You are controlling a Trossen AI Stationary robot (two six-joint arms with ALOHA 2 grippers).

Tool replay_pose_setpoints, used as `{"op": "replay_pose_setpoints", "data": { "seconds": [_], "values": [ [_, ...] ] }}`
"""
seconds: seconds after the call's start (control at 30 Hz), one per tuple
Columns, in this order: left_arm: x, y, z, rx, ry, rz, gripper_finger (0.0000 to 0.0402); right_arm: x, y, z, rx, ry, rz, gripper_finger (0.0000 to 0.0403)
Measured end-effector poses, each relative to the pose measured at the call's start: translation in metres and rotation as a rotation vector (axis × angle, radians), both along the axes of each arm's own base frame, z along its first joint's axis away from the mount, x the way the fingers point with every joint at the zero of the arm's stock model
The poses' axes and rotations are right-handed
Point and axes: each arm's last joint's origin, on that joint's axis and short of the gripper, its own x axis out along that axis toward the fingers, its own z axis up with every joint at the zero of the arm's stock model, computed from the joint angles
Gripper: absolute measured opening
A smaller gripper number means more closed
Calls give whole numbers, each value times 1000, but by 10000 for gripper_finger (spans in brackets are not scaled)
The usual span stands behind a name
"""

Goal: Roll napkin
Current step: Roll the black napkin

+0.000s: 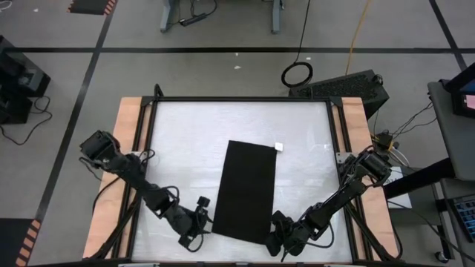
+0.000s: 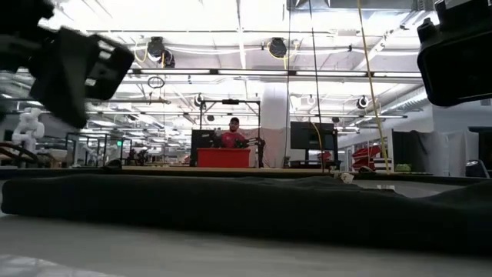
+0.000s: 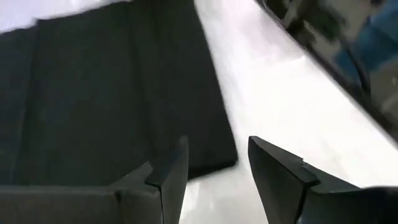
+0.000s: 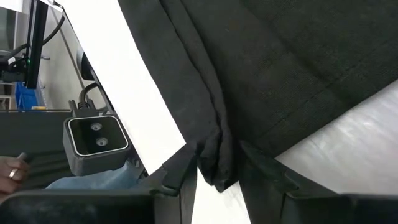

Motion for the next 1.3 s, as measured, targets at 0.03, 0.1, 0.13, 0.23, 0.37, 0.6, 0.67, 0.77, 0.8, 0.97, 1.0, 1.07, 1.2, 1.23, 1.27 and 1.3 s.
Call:
{"op": "replay_pose_setpoints", "data": {
  "seconds": [0.03, 0.1, 0.13, 0.23, 0.37, 0.6, 0.67, 0.77, 0.8, 0.97, 1.0, 1.07, 1.2, 1.23, 1.27, 1.3],
  "values": [
    [0, -1, -3, 3, 14, -28, 174, 0, 0, 0, 0, 0, 0, 105],
    [1, -3, -9, 0, 28, -60, 174, 0, 0, 0, 2, 0, 1, 105],
    [1, -4, -12, 4, 33, -62, 174, 0, 0, 0, 2, -1, 1, 105],
    [3, -4, -17, 31, 19, -54, 174, 0, 0, 0, 3, -1, 0, 105],
    [8, -7, -16, 74, -49, -69, 174, 0, 0, 0, 6, 0, -2, 105],
    [17, -13, -29, 121, -9, -149, 174, 0, 0, 0, 11, 1, -7, 105],
    [21, -15, -33, 118, 4, -151, 174, 0, 0, 0, 11, 1, -7, 105],
    [24, -18, -35, 109, 19, -141, 174, 0, 0, 0, 13, 2, -8, 105],
    [24, -18, -34, 107, 30, -128, 172, 0, 0, 0, 13, 2, -8, 105],
    [24, -18, -35, 102, 87, -68, 125, 1, 1, 1, 6, -4, 8, 105],
    [23, -17, -35, 102, 96, -61, 107, 0, 1, 1, 1, -9, 16, 105],
    [23, -16, -36, 95, 108, -47, 68, 0, 2, 2, -9, -20, 37, 105],
    [23, -15, -36, 86, 118, -36, 9, -4, 5, 8, -52, -52, 107, 105],
    [24, -15, -36, 77, 123, -24, 9, -5, 5, 11, -74, -58, 134, 105],
    [24, -14, -36, 65, 128, -9, 10, -7, 5, 13, -90, -66, 155, 105],
    [24, -14, -37, 52, 135, 4, 10, -8, 5, 17, -100, -77, 174, 105]
  ]
}}
